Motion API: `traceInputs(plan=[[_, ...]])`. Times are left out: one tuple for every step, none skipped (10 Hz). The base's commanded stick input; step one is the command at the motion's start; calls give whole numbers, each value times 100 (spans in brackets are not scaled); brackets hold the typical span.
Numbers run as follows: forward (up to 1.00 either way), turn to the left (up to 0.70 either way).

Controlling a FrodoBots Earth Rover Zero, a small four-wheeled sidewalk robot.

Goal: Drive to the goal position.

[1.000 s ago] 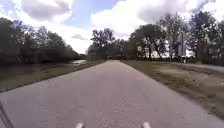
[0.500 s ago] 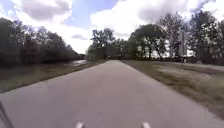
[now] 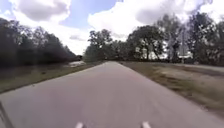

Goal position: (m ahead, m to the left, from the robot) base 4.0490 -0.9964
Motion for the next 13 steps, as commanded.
traceInputs(plan=[[100,-11],[100,-27],[100,-27],[100,0],[100,0],[100,0],[100,0],[100,-11],[11,-43],[0,-45],[0,-45],[0,-45],[0,-45]])
